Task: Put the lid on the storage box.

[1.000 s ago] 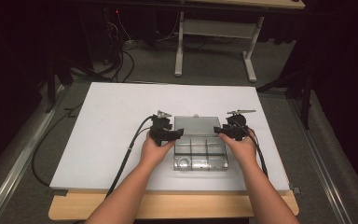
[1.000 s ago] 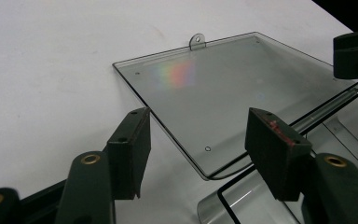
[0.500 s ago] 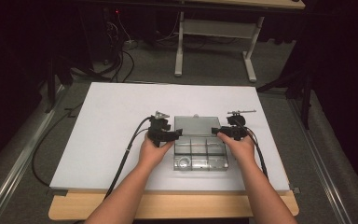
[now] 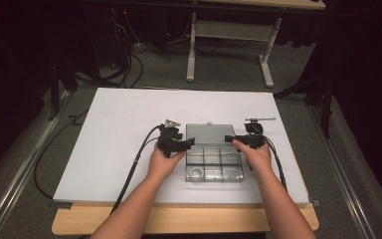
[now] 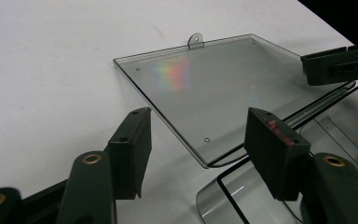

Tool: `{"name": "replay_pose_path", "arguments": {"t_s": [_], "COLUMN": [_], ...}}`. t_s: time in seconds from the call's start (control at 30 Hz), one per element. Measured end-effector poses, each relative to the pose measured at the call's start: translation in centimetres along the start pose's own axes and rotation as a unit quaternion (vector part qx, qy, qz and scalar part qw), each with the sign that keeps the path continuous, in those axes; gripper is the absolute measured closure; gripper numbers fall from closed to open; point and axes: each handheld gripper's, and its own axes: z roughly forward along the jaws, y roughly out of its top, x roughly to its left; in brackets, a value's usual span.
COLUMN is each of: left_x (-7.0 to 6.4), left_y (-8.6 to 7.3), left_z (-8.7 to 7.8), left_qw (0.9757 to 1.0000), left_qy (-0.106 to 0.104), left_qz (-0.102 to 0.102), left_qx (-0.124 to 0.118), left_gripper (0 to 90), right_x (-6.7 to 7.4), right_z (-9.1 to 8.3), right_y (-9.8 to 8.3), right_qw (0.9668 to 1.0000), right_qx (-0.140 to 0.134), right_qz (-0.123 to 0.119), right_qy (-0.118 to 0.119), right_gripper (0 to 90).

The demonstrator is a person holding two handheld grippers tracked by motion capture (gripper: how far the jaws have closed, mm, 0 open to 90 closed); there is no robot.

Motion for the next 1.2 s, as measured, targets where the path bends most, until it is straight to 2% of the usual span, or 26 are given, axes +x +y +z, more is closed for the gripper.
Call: {"name": "replay_pose_path", "arguments": {"t_s": [0.4,0.57,0.87,1.2], "left_x": [0.1,0.2,0.3,0.4], "left_y": [0.0,0.0,0.0,0.1], "left_z": [0.0,0.0,-0.1,-0.3], "left_qw": [1.0000,1.0000,1.0000,1.0000], "left_qy": [0.000,0.002,0.005,0.009], "left_qz": [-0.001,-0.001,0.000,0.002], "left_qx": [-0.002,-0.001,0.000,-0.001], "left_gripper": [42.0,42.3,42.7,44.3], "right_x": [-0.7,-0.8,-0.4,0.1], "right_z": [0.2,0.2,-0.1,-0.9], "right_y": [0.0,0.0,0.0,0.1], "right_qw": [0.9989,0.9986,0.9996,0.9996], "right_qx": [0.006,0.008,-0.008,-0.029], "right_qz": [0.035,0.036,0.017,-0.004], "right_qy": [0.030,0.038,0.023,0.003], "right_gripper": [41.4,43.7,46.3,54.6]}}
